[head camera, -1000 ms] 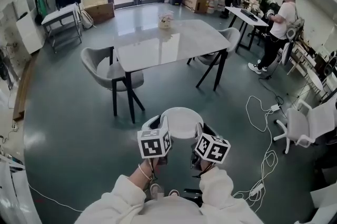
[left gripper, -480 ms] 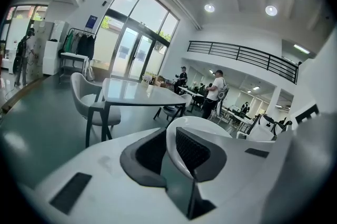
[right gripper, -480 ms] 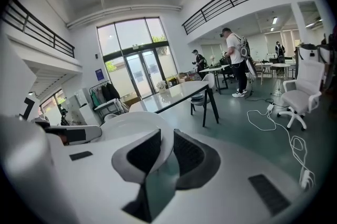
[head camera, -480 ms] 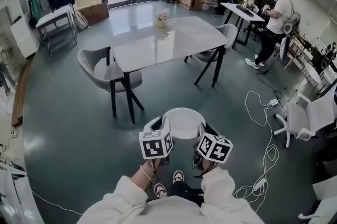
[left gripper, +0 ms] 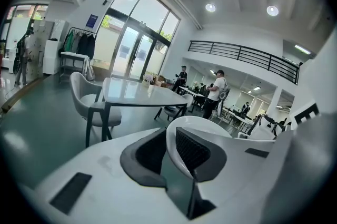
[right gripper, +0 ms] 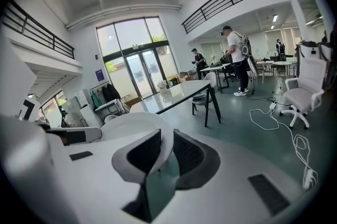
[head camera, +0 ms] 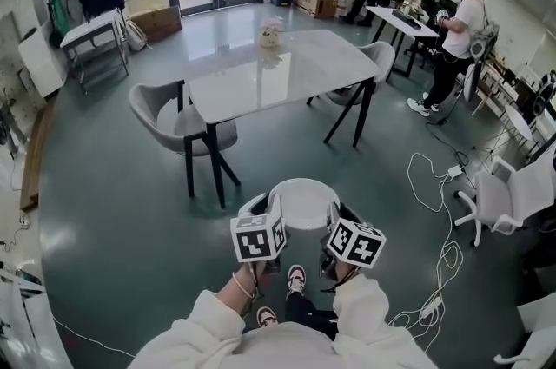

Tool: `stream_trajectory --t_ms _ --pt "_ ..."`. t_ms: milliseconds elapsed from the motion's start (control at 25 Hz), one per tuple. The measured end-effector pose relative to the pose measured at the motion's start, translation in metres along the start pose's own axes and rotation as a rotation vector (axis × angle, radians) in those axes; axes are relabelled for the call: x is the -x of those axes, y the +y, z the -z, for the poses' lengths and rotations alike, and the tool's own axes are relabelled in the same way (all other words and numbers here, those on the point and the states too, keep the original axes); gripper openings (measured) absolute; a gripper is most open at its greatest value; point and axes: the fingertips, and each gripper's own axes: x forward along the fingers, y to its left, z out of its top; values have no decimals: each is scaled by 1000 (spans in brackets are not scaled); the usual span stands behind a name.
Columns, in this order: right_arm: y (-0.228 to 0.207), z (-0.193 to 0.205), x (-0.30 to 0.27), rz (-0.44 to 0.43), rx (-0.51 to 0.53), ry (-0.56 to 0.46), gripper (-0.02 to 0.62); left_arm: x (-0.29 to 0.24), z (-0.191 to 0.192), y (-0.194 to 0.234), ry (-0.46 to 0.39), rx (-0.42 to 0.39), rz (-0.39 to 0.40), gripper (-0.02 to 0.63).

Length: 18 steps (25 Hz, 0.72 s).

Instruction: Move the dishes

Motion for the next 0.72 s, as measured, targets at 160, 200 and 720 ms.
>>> stream_trajectory --t_ms 160,200,720 --pt "0 -8 -13 -1 0 -1 126 -12 -7 3 1 -1 3 52" --pt "-1 -9 -17 -3 -1 2 126 -17 -7 3 4 0 5 52" --pt "-14 -50 -77 0 -7 13 126 -79 -44 8 4 14 9 52"
